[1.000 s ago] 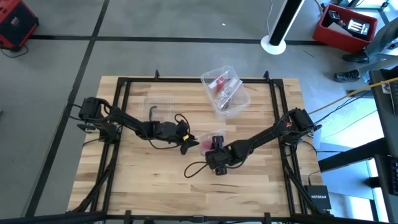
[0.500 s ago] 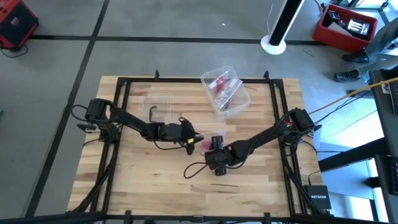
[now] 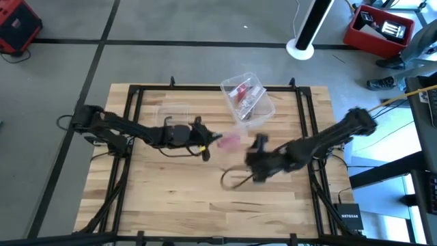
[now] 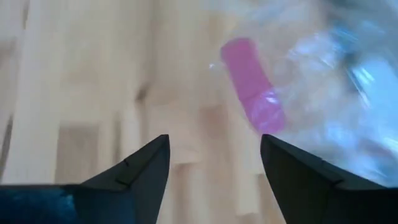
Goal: Roll bandage
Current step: Put the transparent zip bag into the transparent bin
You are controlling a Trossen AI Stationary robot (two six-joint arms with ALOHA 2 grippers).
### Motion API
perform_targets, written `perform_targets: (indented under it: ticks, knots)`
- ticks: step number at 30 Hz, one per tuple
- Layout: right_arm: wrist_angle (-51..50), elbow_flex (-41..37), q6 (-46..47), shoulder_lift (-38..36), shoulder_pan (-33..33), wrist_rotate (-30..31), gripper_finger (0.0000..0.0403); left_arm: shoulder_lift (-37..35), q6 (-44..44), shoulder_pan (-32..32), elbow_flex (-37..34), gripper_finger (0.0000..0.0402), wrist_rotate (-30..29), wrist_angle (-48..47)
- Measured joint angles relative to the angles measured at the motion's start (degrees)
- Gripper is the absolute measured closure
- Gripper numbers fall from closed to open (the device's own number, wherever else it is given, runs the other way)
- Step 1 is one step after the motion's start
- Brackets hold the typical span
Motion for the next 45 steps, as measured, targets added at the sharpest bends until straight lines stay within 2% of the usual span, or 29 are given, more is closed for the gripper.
perform_targets:
  ticks: [2, 6, 11, 16, 23, 26, 35, 37, 40, 45]
  knots:
    - [-1.83, 0.00, 2.90, -6.09, 0.12, 3.06, 0.0151, -1.85, 5.30, 0.91, 1.64, 0.0399, -1.70, -0.43]
    - [-3.57, 0.01, 5.47, -16.24, -0.99, 5.55, 0.0151, -2.42, 11.93, 3.79, 7.82, 0.0400, -0.41, 0.10]
    - [-4.91, 0.00, 5.56, -25.44, -3.55, 7.33, 0.0151, -0.07, 14.05, 7.30, 15.16, 0.0401, 3.47, 0.42]
    - [-7.72, -0.02, 5.16, -31.33, -5.55, 8.70, 0.0151, 5.34, 11.77, 10.52, 22.51, 0.0401, 8.03, 0.91]
    - [-12.65, -0.05, 6.46, -33.35, -5.50, 9.54, 0.0151, 17.43, 6.41, 13.50, 30.54, 0.0401, 9.49, 0.05]
    - [-13.82, -0.94, 8.09, -33.41, -5.50, 8.47, 0.0151, 20.45, 5.80, 14.16, 31.21, 0.0401, 6.38, 0.57]
    - [-13.16, -7.09, 11.25, -33.13, -5.50, 5.45, 0.0151, 22.23, 10.47, 16.40, 31.21, 0.0401, -1.35, 1.37]
    - [-12.86, -7.74, 12.05, -33.10, -5.50, 5.42, 0.0151, 22.23, 10.39, 16.23, 31.21, 0.0400, 0.60, 2.76]
    - [-12.24, -7.76, 12.43, -33.16, -5.50, 5.45, 0.0151, 22.47, 5.93, 15.71, 31.25, 0.0400, 8.33, 2.69]
    - [-10.29, -7.76, 11.57, -33.17, -5.50, 5.55, 0.0151, 25.11, 4.49, 13.82, 31.20, 0.0400, 7.54, 1.14]
